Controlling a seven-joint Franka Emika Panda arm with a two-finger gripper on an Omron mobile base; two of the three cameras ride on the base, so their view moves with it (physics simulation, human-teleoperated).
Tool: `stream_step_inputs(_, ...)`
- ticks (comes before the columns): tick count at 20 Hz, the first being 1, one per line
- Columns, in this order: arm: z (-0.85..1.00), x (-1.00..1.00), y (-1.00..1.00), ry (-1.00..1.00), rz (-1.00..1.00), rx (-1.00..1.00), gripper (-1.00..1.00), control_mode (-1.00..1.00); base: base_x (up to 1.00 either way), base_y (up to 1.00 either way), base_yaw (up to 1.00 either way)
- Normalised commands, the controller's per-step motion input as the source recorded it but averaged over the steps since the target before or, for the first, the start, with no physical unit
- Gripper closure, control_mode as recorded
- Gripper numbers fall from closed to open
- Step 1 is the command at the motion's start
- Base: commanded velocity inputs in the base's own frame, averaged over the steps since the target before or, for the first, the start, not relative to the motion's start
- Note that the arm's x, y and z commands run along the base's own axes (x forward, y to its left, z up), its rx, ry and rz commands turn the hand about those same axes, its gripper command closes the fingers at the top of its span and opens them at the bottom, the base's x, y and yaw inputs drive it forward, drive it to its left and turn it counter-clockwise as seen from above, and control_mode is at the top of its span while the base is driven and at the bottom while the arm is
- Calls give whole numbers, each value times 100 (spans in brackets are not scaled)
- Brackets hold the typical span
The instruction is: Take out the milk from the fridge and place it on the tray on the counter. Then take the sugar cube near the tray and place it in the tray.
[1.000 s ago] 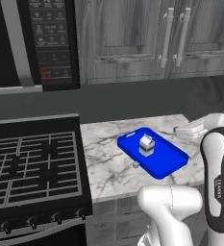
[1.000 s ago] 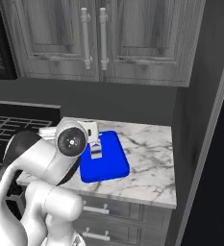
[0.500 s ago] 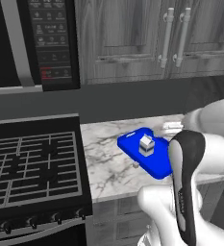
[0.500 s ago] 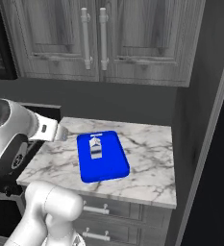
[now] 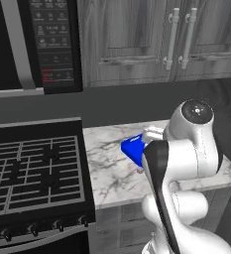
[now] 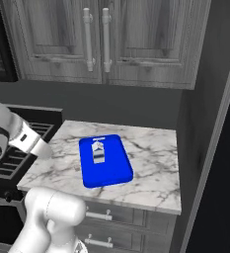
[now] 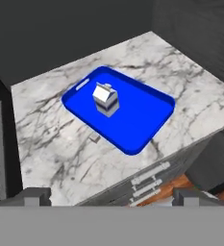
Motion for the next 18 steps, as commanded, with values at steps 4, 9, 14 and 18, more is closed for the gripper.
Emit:
stream_step_inputs(4,-67,15,0,0,-19,6,-100,-100,0,0,0)
stream_step_inputs(9,-57,35,12,-6,-13,5,-100,-100,0,0,0)
stream_step_inputs(14,-54,66,22,0,-1,0,-100,-100,0,0,0)
stream_step_inputs(18,-63,40,0,-8,0,-6,-100,-100,0,0,0)
